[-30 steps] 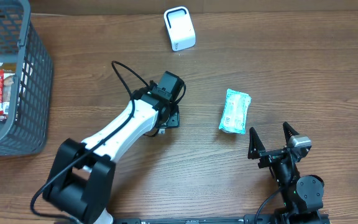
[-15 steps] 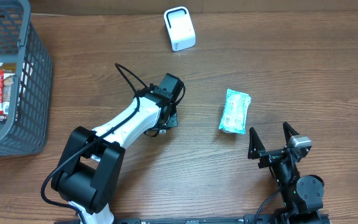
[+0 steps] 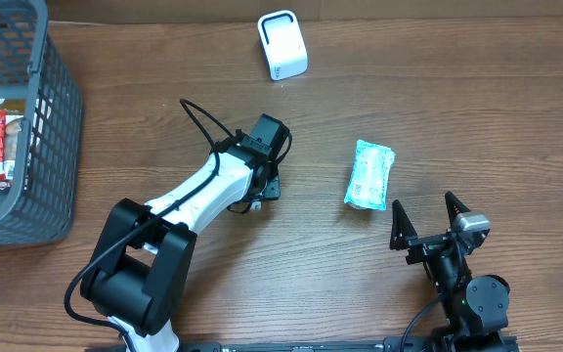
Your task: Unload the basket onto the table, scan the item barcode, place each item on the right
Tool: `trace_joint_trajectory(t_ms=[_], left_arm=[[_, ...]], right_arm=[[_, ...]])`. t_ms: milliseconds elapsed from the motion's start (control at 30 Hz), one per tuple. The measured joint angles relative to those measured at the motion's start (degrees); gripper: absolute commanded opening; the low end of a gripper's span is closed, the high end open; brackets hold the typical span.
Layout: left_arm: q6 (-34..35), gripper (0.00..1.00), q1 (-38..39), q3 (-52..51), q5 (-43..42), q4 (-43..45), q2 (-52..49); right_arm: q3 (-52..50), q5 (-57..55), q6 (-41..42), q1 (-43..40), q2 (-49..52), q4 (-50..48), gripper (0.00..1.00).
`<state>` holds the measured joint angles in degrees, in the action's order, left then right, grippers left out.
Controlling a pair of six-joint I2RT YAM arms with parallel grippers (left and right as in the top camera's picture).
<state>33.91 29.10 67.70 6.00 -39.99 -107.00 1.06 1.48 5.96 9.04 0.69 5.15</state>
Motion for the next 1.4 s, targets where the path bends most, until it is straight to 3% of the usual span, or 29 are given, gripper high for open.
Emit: trace_joint_trajectory(t_ms=[33,167,233,267,333,433,533,633,667,700,733,767,800,900,967,1033,1067,1100,1133,1167,1200,1233,1400], left_arm=[[0.0,0.51,0.0,-0.2,0.0,0.0,0.0],[-0.3,0.2,0.0,-1.4,0.0,0.2,0.0],[-0.2,0.15,0.0,-1.9,0.0,0.2,0.0],[-0.3,0.19,0.0,-2.1,0.0,0.2,0.0],[0.1,0.47,0.0,-2.1,0.0,0.3,0.0],[0.0,0.56,0.0,-2.1,-0.1,0.7,0.0],[0.0,0.44,0.0,-2.2,0.0,1.7,0.0],[-0.5,0.15,0.0,-2.2,0.0,2.8,0.0],[-0.7,0.1,0.0,-2.2,0.0,3.0,0.0],[-0.8,0.13,0.0,-2.2,0.0,3.0,0.0],[-1.1,0.26,0.0,-2.2,0.0,2.9,0.0],[-1.1,0.47,0.0,-2.2,0.0,2.8,0.0],[-1.3,0.56,0.0,-2.2,0.0,2.5,0.0],[-1.6,0.6,0.0,-2.2,-0.1,2.4,0.0],[-2.5,0.55,0.0,-2.2,0.0,2.7,0.0],[-2.9,0.42,-0.1,-2.2,0.1,3.5,0.0],[-3.0,0.27,-0.3,-2.2,0.2,3.9,0.0],[-3.2,0.21,-0.5,-2.2,0.2,4.5,0.0],[-3.9,0.23,-0.7,-2.2,0.2,4.8,0.0],[-4.1,0.35,-1.1,-2.2,0.2,5.4,0.0],[-4.4,0.61,-1.4,-2.2,0.2,5.5,0.0],[-4.7,0.7,-1.6,-2.2,0.2,5.6,0.0],[-4.9,0.79,-2.0,-2.2,0.0,5.5,0.0]], right_arm=[[0.0,0.0,0.0,0.0,0.0,0.0,1.0],[0.0,0.0,0.0,0.0,0.0,0.0,1.0],[0.0,0.0,0.0,0.0,0.0,0.0,1.0],[0.0,0.0,0.0,0.0,0.0,0.0,1.0],[0.0,0.0,0.0,0.0,0.0,0.0,1.0],[0.0,0.0,0.0,0.0,0.0,0.0,1.0],[0.0,0.0,0.0,0.0,0.0,0.0,1.0],[0.0,0.0,0.0,0.0,0.0,0.0,1.0],[0.0,0.0,0.0,0.0,0.0,0.0,1.0],[0.0,0.0,0.0,0.0,0.0,0.0,1.0],[0.0,0.0,0.0,0.0,0.0,0.0,1.0],[0.0,0.0,0.0,0.0,0.0,0.0,1.0],[0.0,0.0,0.0,0.0,0.0,0.0,1.0],[0.0,0.0,0.0,0.0,0.0,0.0,1.0],[0.0,0.0,0.0,0.0,0.0,0.0,1.0],[0.0,0.0,0.0,0.0,0.0,0.0,1.0],[0.0,0.0,0.0,0.0,0.0,0.0,1.0],[0.0,0.0,0.0,0.0,0.0,0.0,1.0],[0.0,0.0,0.0,0.0,0.0,0.0,1.0],[0.0,0.0,0.0,0.0,0.0,-0.1,1.0],[0.0,0.0,0.0,0.0,0.0,0.0,1.0],[0.0,0.0,0.0,0.0,0.0,0.0,1.0],[0.0,0.0,0.0,0.0,0.0,0.0,1.0]])
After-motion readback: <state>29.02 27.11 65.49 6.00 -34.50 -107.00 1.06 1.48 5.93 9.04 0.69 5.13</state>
